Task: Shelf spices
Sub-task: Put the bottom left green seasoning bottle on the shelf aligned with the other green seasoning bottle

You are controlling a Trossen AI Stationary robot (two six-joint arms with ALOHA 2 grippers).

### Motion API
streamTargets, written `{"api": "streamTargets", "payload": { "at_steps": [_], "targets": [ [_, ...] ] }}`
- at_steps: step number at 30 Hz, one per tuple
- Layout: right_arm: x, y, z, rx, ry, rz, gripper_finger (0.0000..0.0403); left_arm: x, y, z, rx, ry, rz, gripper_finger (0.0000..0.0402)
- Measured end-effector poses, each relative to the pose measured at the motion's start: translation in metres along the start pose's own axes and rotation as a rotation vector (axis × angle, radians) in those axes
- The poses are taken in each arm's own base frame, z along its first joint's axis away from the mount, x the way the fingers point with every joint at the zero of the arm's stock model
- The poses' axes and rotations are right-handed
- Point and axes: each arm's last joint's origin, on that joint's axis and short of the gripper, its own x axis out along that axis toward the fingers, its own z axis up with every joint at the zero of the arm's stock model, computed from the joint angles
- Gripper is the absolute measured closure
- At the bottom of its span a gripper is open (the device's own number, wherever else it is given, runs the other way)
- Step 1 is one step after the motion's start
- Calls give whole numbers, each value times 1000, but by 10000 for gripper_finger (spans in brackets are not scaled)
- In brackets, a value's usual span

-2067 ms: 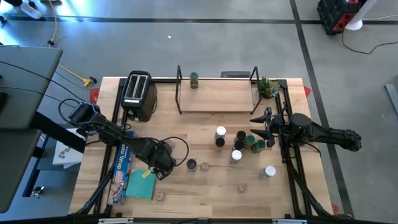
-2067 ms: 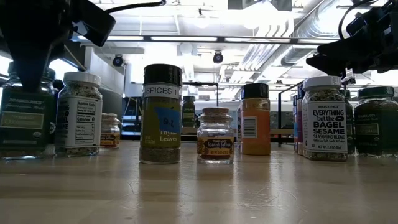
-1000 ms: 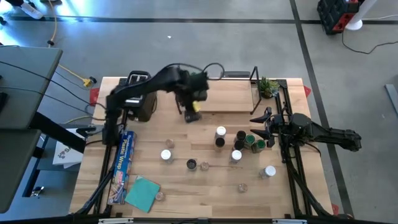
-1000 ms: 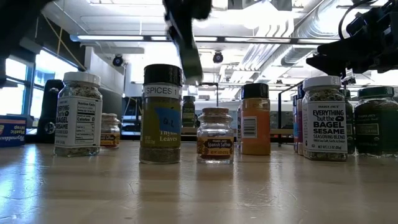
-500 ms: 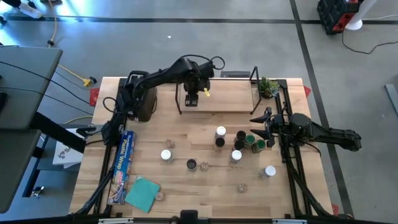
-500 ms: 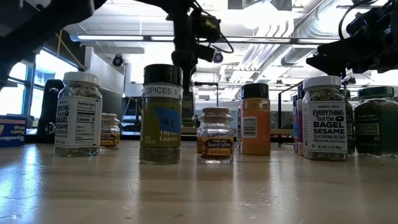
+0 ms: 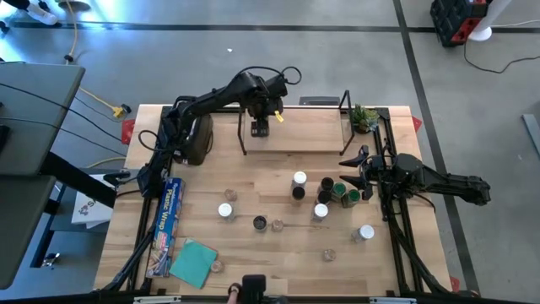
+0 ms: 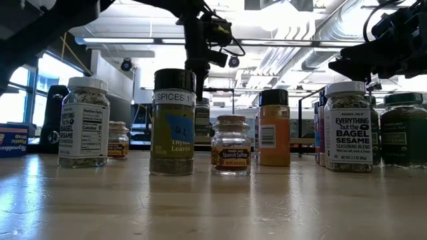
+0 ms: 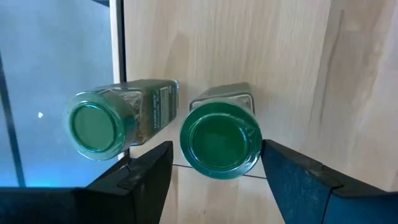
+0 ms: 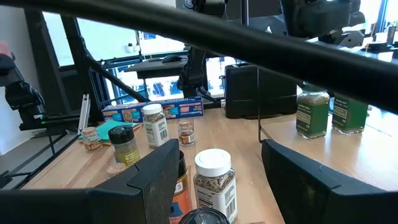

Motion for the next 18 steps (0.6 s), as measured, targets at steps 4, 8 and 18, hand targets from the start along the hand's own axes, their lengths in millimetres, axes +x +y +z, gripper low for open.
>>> {"api": "streamTargets", "payload": {
  "at_steps": [4, 8, 18],
  "targets": [
    [0, 0, 0, 0, 0, 0, 179, 0, 2, 2, 20, -9, 49, 172],
    [0, 0, 0, 0, 0, 0, 179, 0, 4, 4, 31, -1, 105, 188],
    [0, 0, 0, 0, 0, 0, 179, -1, -2, 6, 56, -1, 101, 211]
  ]
}}
